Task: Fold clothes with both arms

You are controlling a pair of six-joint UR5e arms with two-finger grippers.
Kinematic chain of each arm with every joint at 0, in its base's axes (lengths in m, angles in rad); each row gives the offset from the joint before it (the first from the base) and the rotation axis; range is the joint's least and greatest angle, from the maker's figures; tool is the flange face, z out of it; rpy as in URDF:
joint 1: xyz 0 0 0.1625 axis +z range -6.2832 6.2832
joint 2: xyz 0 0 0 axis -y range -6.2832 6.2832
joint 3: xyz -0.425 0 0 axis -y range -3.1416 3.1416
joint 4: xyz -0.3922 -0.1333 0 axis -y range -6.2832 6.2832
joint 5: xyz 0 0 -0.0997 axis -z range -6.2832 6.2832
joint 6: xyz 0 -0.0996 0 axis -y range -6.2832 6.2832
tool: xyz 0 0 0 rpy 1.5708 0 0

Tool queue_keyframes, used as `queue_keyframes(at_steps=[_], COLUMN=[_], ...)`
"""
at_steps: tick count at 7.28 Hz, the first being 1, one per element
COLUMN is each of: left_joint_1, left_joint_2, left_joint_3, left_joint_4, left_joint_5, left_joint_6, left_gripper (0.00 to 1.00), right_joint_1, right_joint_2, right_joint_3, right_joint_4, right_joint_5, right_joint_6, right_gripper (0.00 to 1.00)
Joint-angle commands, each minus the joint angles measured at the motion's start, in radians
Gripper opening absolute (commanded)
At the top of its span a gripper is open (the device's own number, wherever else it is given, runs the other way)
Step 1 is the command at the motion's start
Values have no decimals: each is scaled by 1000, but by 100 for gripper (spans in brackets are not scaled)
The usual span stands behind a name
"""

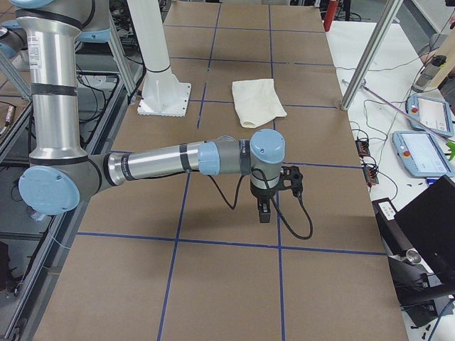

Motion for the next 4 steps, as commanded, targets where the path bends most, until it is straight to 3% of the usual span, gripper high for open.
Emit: queue_keyframes(at_steps=[1, 3, 4], left_joint_1=[1, 1, 1], left_joint_2=[5, 4, -4], left_joint_3=[107, 114, 106], left_joint_4=[-133, -145, -167], left_joint_5=[-113, -97, -42], left_joint_6=[0, 3, 3], left_gripper=[100, 100, 100], right_joint_1=[-7, -15, -16], right_joint_2=[-30, -35, -30], right_joint_3=[19, 13, 10], right_joint_4=[48, 46, 39], right_joint_5=[-15, -17, -16], right_joint_6=[-4, -4, -2], right_gripper=[100, 100, 100])
